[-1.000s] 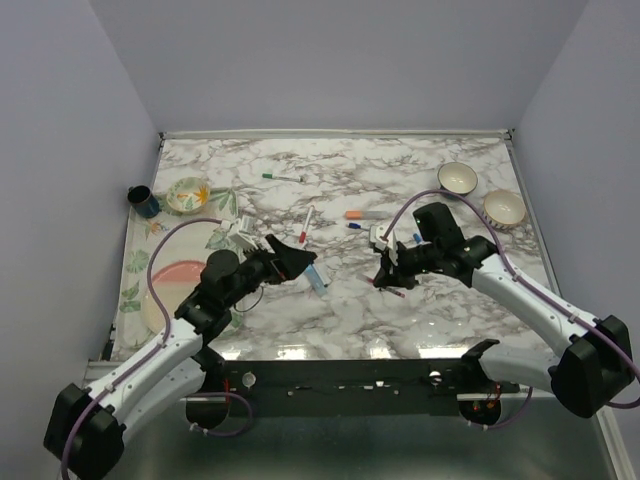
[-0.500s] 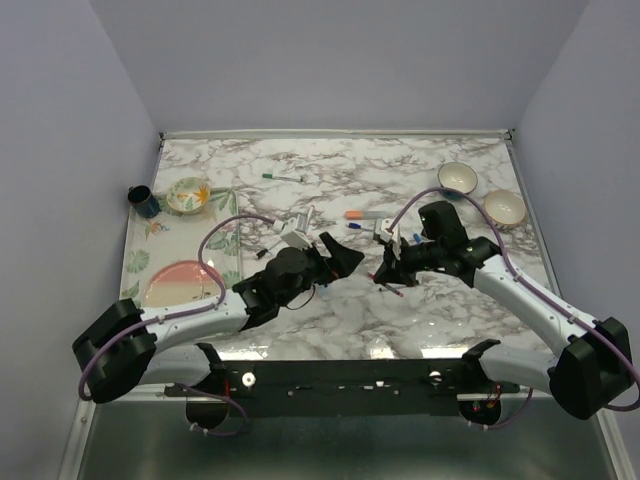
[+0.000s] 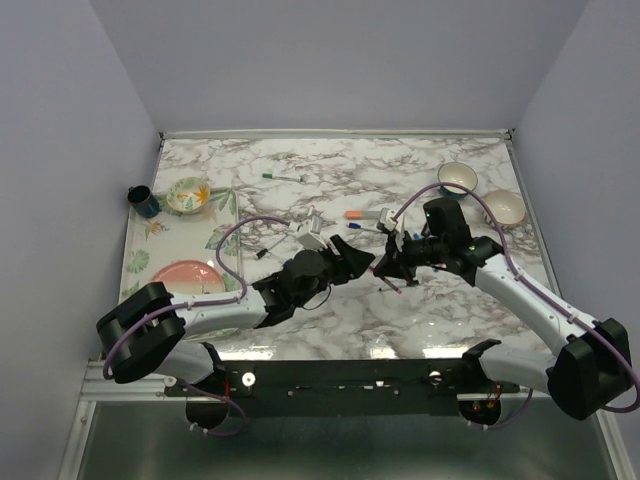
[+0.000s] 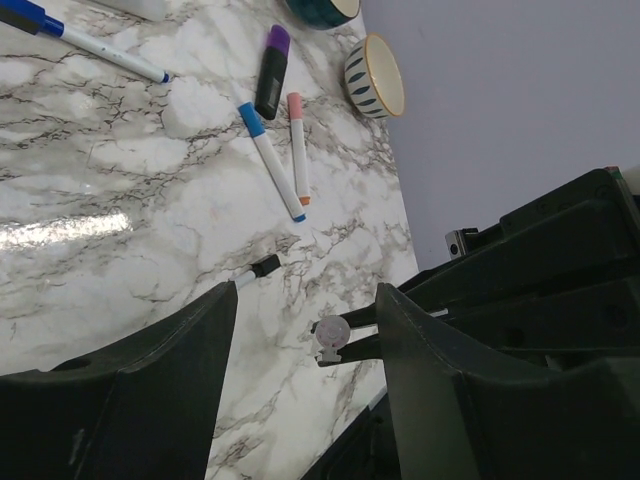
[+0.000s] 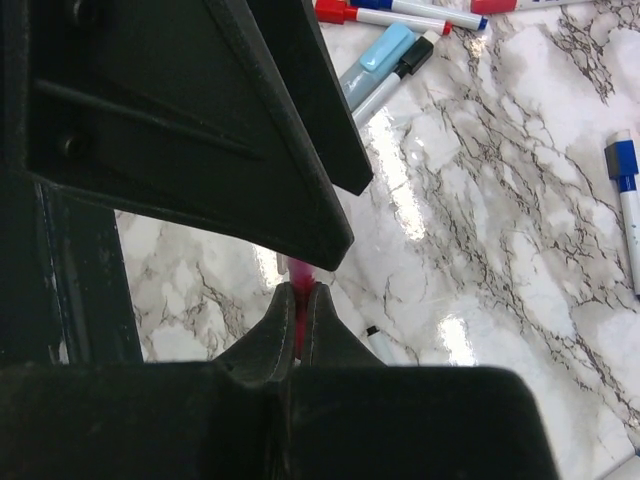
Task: Open the pen caps
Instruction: Pass the pen from the right arm to the left
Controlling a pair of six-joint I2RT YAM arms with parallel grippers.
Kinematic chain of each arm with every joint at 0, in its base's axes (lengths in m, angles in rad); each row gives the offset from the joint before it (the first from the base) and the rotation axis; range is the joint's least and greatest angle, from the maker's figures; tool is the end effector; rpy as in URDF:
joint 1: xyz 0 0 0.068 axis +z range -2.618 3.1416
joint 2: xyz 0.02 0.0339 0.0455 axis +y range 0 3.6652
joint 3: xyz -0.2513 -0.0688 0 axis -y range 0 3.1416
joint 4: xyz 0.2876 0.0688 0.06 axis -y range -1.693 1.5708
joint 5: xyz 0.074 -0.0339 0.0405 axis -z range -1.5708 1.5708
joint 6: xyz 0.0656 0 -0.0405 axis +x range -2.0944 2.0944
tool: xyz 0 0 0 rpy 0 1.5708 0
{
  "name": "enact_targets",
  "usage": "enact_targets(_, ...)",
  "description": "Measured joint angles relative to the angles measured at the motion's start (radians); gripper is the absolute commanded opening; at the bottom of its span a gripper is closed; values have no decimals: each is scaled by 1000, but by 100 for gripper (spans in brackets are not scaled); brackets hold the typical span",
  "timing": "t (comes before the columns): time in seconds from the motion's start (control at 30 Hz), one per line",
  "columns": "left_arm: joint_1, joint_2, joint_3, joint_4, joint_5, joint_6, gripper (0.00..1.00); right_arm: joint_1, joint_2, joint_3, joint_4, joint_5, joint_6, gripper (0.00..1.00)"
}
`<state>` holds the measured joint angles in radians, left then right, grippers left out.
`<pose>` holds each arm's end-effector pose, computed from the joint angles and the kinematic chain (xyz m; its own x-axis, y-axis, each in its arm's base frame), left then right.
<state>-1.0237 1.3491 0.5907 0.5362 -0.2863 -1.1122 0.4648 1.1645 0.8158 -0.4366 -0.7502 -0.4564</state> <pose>0.1970 -0.2879 0.1742 -0.6569 -0.5751 -0.4876 0.1965 0.4938 -0.8471 0.2461 0.1734 0.2162 -0.2329 -0.4774 -0.8472 -0.9598 0.2533 0.1210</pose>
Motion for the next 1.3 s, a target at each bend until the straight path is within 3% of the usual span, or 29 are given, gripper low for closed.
enact_targets(0.27, -6, 51, 0, 96, 14, 0, 40, -9, 0, -16, 33, -5, 48, 0)
enact_targets(0.3, -6, 54, 0, 102, 15, 2, 30, -9, 0, -16, 34, -6, 50, 0)
enact_targets(0.4, -6, 63, 0, 121, 19, 6, 15, -9, 0, -19, 43, -10, 61, 1)
enact_targets(0.53, -6, 72, 0, 136, 23, 19, 0, -10, 0, -21, 47, -15, 67, 2)
enact_targets(0.73, -6, 76, -19, 179, 25, 23, 0, -13, 0, -23, 47, -26, 68, 17)
enact_targets(0.77, -6, 76, -26, 190, 25, 23, 0, -13, 0, -23, 47, -30, 68, 26)
enact_targets(0.97, -6, 42, -73, 233, 16, 22, 0, -13, 2, -23, 48, -60, 61, 51)
enact_targets(1.07, -6, 17, -92, 256, 6, 22, 0, -13, 5, -24, 48, -72, 53, 57)
enact_targets(1.3, -6, -3, -106, 297, 0, 23, 0, -13, 16, -26, 47, -93, 39, 60)
